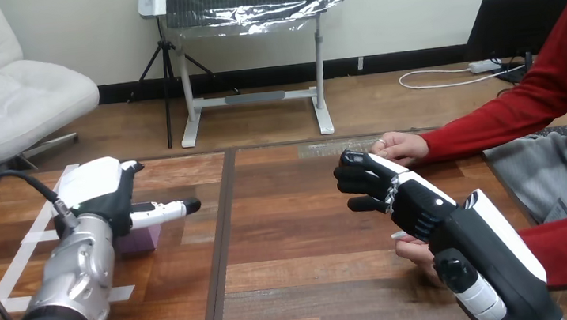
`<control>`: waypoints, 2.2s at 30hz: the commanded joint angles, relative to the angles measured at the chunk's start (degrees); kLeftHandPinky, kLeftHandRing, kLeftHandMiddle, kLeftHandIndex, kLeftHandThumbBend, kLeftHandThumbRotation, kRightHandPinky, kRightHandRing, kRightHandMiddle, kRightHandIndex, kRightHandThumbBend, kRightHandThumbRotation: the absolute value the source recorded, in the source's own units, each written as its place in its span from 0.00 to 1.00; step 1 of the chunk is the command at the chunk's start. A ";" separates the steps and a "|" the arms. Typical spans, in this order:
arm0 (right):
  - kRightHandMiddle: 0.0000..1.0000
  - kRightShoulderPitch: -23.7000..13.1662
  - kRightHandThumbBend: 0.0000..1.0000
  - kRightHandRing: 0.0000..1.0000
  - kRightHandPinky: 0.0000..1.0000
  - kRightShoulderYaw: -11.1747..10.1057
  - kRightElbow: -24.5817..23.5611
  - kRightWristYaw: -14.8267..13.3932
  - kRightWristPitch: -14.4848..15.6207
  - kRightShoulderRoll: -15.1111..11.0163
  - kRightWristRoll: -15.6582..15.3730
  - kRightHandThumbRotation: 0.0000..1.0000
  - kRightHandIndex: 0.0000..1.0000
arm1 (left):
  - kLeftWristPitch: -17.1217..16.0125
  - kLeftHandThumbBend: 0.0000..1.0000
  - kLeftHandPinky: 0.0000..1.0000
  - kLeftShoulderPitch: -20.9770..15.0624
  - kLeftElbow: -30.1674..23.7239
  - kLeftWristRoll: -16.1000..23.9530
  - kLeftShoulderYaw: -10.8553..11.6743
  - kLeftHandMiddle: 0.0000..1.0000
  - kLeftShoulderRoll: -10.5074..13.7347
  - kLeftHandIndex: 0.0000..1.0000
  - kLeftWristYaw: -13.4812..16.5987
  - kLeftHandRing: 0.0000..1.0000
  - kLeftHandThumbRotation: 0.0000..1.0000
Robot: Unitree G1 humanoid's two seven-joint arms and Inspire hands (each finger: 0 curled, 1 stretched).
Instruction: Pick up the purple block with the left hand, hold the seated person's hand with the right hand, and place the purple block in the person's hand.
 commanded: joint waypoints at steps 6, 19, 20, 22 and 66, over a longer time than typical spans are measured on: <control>0.87 -2.04 0.94 0.86 0.81 -0.52 -2.83 -1.03 -0.50 0.92 -0.12 1.00 0.89 | 0.72 0.84 0.96 -4.24 -1.84 2.58 -1.88 0.95 -0.33 0.91 0.25 0.94 0.83; 0.87 -2.18 0.93 0.86 0.81 -0.51 -2.84 -0.66 -0.36 0.61 0.41 1.00 0.89 | 5.36 0.85 1.00 -5.61 -1.43 9.07 -6.75 0.97 -0.39 0.93 -1.79 0.97 0.91; 0.87 -2.16 0.94 0.86 0.81 -0.52 -2.84 -0.65 -0.33 0.61 0.47 1.00 0.89 | 5.64 0.85 1.00 -5.63 -1.48 9.41 -6.99 0.97 -0.38 0.93 -1.80 0.97 0.91; 0.87 -2.13 0.94 0.86 0.81 -0.53 -2.85 -0.64 -0.30 0.60 0.55 1.00 0.89 | 5.95 0.84 1.00 -5.63 -1.59 9.69 -7.15 0.97 -0.39 0.93 -1.85 0.97 0.90; 0.87 -1.65 0.97 0.85 0.80 -0.82 -3.78 -1.12 -0.32 0.55 0.08 1.00 0.88 | 5.63 0.83 0.83 -6.13 -1.49 8.84 -7.04 0.86 -0.43 0.82 -6.16 0.83 0.85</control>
